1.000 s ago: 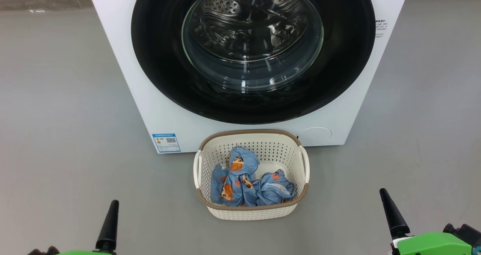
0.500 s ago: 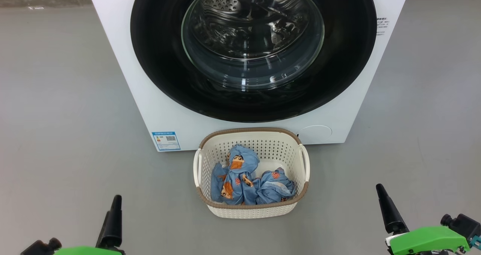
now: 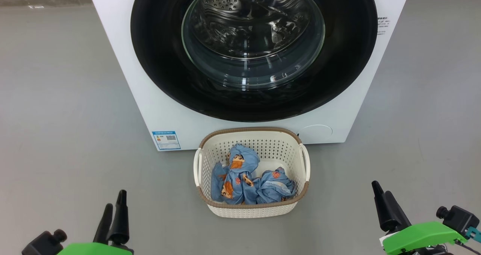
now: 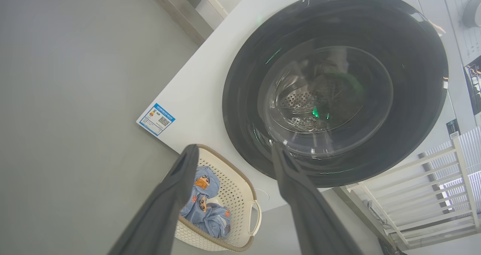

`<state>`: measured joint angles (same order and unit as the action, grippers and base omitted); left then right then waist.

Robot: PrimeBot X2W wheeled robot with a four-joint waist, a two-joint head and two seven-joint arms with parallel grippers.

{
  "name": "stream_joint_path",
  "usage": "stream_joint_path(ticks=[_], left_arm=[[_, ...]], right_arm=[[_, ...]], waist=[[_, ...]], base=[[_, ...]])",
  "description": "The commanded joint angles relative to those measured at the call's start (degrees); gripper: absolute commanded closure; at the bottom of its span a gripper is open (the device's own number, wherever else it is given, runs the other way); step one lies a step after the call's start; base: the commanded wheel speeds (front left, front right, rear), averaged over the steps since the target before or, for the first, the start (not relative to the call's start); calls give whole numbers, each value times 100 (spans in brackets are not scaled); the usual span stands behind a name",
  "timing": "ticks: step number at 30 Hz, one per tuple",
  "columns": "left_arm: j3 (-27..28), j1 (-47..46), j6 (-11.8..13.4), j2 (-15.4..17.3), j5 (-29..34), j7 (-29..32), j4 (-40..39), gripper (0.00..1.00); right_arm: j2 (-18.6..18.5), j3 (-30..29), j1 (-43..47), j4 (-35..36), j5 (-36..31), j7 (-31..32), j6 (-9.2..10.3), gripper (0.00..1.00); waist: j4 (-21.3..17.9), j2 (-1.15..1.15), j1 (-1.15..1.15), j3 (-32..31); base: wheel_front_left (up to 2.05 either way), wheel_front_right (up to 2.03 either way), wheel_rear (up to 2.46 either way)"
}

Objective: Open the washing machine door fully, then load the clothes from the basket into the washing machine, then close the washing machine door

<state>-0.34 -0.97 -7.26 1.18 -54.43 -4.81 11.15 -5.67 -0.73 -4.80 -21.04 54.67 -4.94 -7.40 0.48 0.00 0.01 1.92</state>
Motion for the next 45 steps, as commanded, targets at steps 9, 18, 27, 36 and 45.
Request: stream_joint_path(ticks=[9,18,27,36,45], left_arm=[[57,-188,-15,113,713,-207,-264,0],[11,-210,-17,123,1329,-358,-348,0],[-8,-196,-18,134,1901,-509,-433,0],[-48,-193,-20,146,2527,-677,-517,0],[-61,-199,-21,156,3067,-829,-599,0]], right_arm=[[-155,201,-335,101,-733,-197,-5,0],[-220,276,-402,93,-1336,-348,-6,0],[-276,359,-448,67,-1886,-498,-7,0],[-350,398,-505,48,-2475,-666,-7,0],[-390,426,-543,46,-3024,-816,-8,0]], waist=[[13,0,-1,2],[39,0,-1,48],[39,0,-1,44],[36,0,-1,58],[35,0,-1,101]], base=[[0,0,0],[0,0,0],[0,0,0],[0,0,0],[0,0,0]])
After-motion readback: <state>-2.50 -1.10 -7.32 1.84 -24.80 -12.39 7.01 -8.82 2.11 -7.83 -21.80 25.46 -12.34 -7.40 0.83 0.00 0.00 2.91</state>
